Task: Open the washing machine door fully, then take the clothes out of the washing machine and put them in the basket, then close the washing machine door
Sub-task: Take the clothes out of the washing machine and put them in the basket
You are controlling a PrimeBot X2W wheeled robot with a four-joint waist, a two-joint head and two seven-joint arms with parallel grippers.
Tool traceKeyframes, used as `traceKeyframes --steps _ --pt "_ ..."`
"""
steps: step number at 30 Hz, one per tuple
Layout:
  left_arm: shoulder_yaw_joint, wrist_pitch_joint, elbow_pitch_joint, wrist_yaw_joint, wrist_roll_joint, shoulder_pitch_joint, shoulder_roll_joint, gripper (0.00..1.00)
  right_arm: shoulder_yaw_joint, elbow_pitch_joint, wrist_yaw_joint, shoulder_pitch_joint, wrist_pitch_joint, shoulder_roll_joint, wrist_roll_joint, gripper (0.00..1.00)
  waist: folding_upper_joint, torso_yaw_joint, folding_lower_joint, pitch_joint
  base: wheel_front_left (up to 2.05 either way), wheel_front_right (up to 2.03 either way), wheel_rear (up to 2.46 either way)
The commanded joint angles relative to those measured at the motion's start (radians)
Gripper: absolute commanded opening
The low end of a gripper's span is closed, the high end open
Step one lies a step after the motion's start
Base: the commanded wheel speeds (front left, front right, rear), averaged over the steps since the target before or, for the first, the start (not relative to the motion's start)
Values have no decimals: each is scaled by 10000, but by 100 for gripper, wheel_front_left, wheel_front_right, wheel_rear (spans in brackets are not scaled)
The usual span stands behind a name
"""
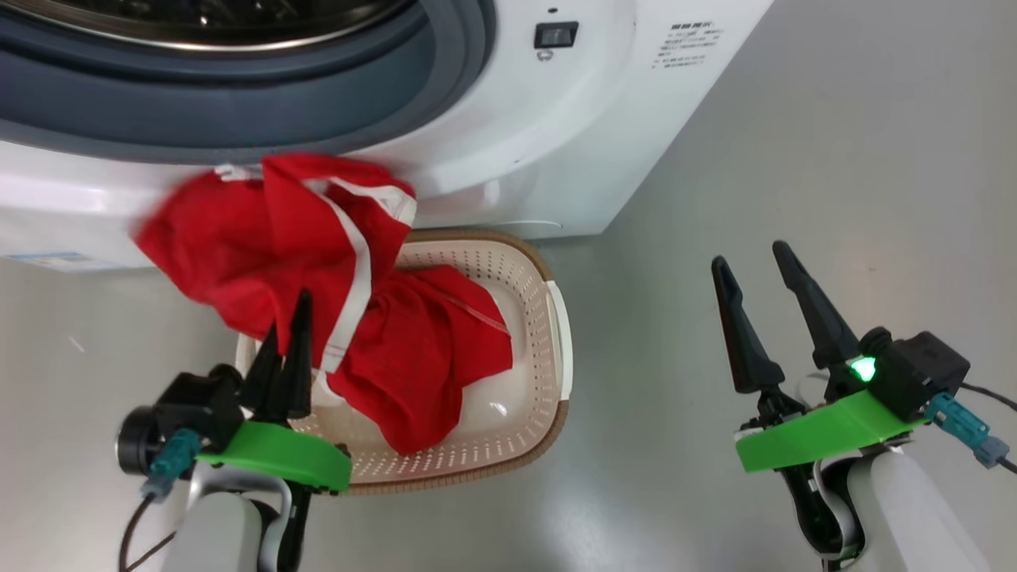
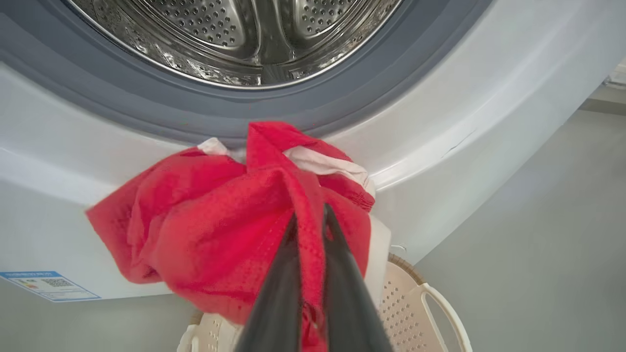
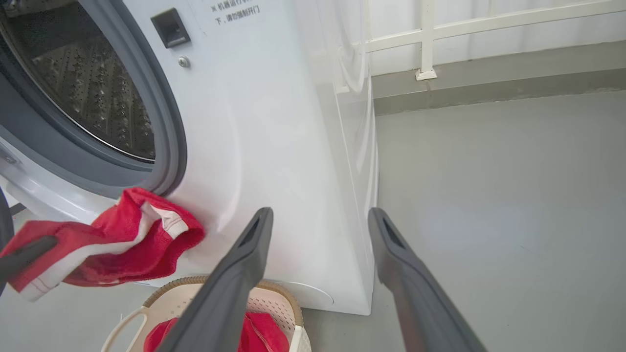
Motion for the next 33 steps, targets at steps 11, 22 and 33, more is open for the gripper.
traceKeyframes --steps 11,22,33 --pt "-148 -51 2393 -275 375 -983 178 0 372 -372 48 -410 -63 24 128 100 -1 -345 0 944 0 0 0" --pt "-115 -51 4963 -417 638 -2445 303 0 479 -498 48 -763 -63 24 166 100 -1 -515 0 1785 0 0 0" --pt "-247 -51 6564 -474 693 -3613 424 0 540 -557 48 -1109 -63 24 156 100 -1 -556 0 2320 0 0 0"
